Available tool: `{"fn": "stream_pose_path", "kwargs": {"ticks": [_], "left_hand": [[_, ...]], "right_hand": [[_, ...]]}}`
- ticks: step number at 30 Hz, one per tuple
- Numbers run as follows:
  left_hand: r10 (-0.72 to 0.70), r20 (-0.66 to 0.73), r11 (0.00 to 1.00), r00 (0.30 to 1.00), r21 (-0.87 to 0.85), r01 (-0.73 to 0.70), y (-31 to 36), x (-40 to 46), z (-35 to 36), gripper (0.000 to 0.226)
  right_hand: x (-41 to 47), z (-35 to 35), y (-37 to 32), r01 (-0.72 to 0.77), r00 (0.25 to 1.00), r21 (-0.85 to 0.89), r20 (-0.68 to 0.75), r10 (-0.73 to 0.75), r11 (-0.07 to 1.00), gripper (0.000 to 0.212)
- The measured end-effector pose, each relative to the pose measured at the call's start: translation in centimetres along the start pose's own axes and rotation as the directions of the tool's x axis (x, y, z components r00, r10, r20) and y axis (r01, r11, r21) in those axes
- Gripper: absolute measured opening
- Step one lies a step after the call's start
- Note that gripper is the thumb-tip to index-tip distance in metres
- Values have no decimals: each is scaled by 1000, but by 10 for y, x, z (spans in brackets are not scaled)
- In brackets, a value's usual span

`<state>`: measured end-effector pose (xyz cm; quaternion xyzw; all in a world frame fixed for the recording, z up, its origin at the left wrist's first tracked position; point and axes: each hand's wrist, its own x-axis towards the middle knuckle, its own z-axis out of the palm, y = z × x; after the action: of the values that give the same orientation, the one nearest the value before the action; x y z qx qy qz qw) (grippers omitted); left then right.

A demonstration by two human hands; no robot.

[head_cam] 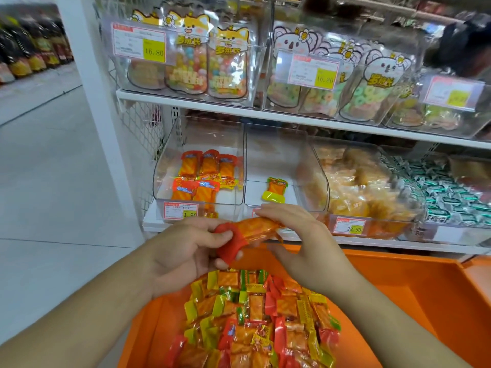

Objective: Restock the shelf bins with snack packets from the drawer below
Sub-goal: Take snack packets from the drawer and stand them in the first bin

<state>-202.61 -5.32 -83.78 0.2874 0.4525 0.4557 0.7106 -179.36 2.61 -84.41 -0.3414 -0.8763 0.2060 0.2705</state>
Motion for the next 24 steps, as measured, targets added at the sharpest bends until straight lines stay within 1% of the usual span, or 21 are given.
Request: {"fn": "stream_pose_path", "kwargs": {"ticks": [2,4,6,9,12,13,15,17,19,20,21,22,24], "left_hand": [[-31,77,999,997,-4,32,1,-4,2,39],[-38,93,999,995,23,36,1,-7,4,38],[-7,25,995,1000,105,4,1,-8,4,33],[87,-102,971,991,230,-62,4,-7,1,27],[223,-156,902,962,408,-143,8,-9,-3,30],[256,-143,888,956,426,-174,10,-10,-3,31],[272,-83,858,959,472,-202,11,-13,1,29],[270,-27,761,962,618,-197,7,-12,5,28],[220,17,642,975,750,-158,0,-10,5,47],[199,25,593,980,793,-140,-4,-9,5,57],[204,14,563,979,816,-129,-7,-7,5,63],[228,-7,554,974,824,-123,-8,-6,5,61],[277,-67,582,958,805,-112,-8,-4,6,42]], "right_hand": [[0,0,2,-10,999,81,-51,14,997,53],[0,-3,1,-52,995,155,-82,65,987,45],[0,-9,0,-106,990,210,-64,122,972,35],[0,-19,-3,-173,985,309,44,168,935,21],[-2,-22,0,-252,967,364,125,221,897,21],[-2,-21,1,-276,960,365,157,233,889,18],[-4,-17,2,-315,943,377,227,243,871,11],[-3,-13,-1,-353,928,418,269,258,837,8],[-2,-8,-6,-385,917,474,296,268,792,10],[-2,-6,-9,-400,911,499,305,276,769,11],[-1,-3,-12,-416,905,521,313,287,745,12],[-1,-1,-14,-431,900,540,319,298,723,12],[0,4,-16,-455,890,581,319,325,675,13]]}}
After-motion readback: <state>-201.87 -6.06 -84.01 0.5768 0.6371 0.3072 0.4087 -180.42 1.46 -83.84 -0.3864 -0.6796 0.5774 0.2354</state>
